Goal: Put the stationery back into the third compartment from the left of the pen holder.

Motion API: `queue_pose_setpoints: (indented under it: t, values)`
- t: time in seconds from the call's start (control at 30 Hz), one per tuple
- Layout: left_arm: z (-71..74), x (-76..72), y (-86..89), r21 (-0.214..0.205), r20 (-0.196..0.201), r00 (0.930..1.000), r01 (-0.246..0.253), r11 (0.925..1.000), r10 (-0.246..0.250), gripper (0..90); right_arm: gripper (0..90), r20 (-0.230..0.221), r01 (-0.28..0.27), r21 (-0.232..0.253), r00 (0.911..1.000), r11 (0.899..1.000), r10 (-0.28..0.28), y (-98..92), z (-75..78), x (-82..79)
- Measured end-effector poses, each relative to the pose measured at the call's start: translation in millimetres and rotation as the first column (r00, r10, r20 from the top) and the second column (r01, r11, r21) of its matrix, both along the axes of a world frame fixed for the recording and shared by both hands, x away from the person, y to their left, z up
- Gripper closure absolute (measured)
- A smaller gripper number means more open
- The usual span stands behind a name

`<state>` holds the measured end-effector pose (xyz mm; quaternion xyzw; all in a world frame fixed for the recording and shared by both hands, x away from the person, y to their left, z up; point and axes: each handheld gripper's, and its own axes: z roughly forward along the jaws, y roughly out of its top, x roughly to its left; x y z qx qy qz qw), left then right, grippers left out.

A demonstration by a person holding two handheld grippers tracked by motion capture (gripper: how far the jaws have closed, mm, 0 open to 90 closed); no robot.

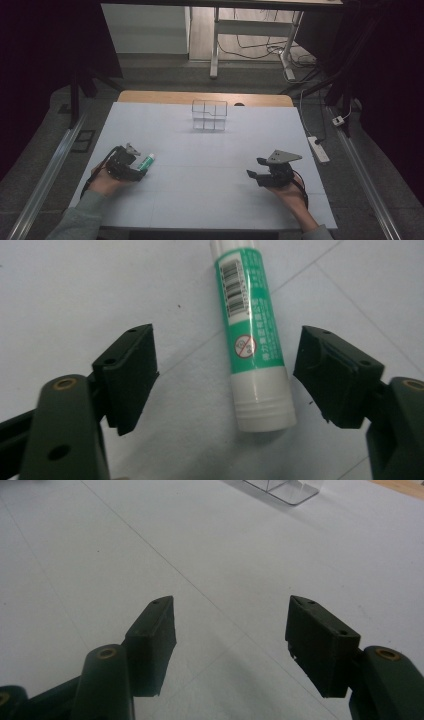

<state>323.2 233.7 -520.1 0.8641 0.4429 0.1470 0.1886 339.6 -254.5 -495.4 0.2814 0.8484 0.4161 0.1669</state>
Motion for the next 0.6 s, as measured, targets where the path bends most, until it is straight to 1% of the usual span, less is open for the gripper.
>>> queue_pose_setpoints:
  t: [0.07, 0.1, 0.17, 0.3, 0.37, 0.43, 0.5, 0.6]
  values:
    - [-1.5, -0.1, -0.9, 0.011, -0.021, 0.9997, 0.009, 0.9999, -0.008, 33.8, 36.1, 0.0, 0.001, 0.001, 1.0, 1.0, -0.001, 0.7, -0.4, -0.3]
    - [-2.1, -0.2, -0.8, 0.01, -0.029, 0.9995, 0.012, 0.9999, -0.012, 37.1, 36.0, 0.001, -0.001, 0.0, 1.0, 1.0, 0.001, 0.9, -0.5, -0.4]
    - [-1.4, -0.4, 0.8, -0.005, -0.044, 0.9988, 0.019, 0.9998, -0.019, 41.7, 36.0, 0.003, -0.001, -0.005, 1.0, 1.0, 0.001, 1.4, -0.5, -0.7]
    - [-0.3, -2.1, 3.2, -0.014, -0.064, 0.9976, 0.028, 0.9995, -0.029, 49.3, 36.0, 0.003, -0.001, -0.01, 1.0, 1.0, 0.001, 1.3, -0.5, -1.0]
    - [0.0, -3.0, 4.0, -0.027, -0.076, 0.9964, 0.038, 0.9989, -0.04, 57.7, 36.1, 0.001, 0.001, -0.01, 1.0, 1.0, -0.001, 1.2, -0.8, -0.7]
    - [0.2, -2.9, 4.2, -0.029, -0.082, 0.9957, 0.042, 0.9987, -0.044, 64.0, 36.0, 0.001, 0.002, -0.012, 1.0, 1.0, -0.001, 1.3, -1.1, -0.3]
    - [0.5, -2.6, 4.1, -0.026, -0.084, 0.9954, 0.044, 0.9987, -0.046, 64.3, 36.1, 0.001, 0.001, -0.012, 1.0, 1.0, -0.001, 1.5, -1.2, -0.3]
    - [0.4, -2.9, 4.2, -0.024, -0.077, 0.9953, 0.057, 0.9981, -0.059, 64.6, 36.1, 0.001, 0.001, -0.014, 1.0, 1.0, -0.001, 1.5, -1.3, -0.3]
